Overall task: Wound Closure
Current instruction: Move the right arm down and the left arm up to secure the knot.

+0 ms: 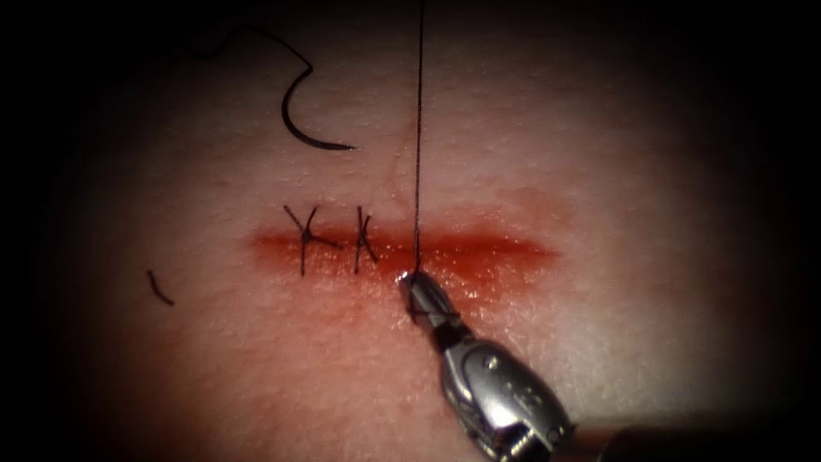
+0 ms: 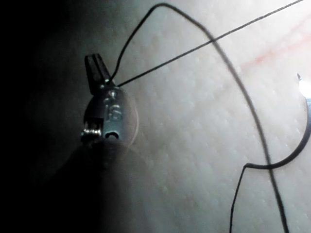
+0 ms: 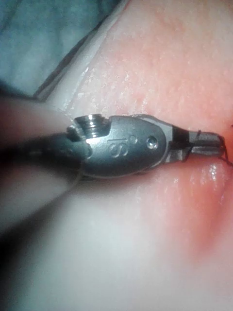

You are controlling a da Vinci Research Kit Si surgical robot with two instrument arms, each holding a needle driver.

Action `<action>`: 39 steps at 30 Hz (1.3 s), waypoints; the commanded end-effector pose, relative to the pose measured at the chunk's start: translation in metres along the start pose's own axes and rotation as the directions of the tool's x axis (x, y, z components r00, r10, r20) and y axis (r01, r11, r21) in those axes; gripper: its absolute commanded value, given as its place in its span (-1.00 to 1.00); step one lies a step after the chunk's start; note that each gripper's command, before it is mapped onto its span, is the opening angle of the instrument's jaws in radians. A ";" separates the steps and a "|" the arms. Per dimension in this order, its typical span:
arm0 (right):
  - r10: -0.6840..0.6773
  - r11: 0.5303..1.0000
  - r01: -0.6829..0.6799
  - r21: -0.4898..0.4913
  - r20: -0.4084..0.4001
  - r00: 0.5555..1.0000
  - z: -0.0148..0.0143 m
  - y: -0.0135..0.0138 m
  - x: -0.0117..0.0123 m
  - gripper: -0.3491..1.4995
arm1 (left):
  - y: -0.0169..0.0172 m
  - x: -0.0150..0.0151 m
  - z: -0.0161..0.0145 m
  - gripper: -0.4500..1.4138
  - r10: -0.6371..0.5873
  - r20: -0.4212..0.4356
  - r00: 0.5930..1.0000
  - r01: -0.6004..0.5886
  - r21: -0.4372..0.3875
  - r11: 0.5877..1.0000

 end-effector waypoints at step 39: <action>0.009 1.000 -0.009 0.007 -0.003 1.000 -0.0001 -0.0004 -0.0016 -1.00 | 0.0165 0.0106 -0.0176 0.80 -0.446 0.072 0.892 0.449 -0.030 0.893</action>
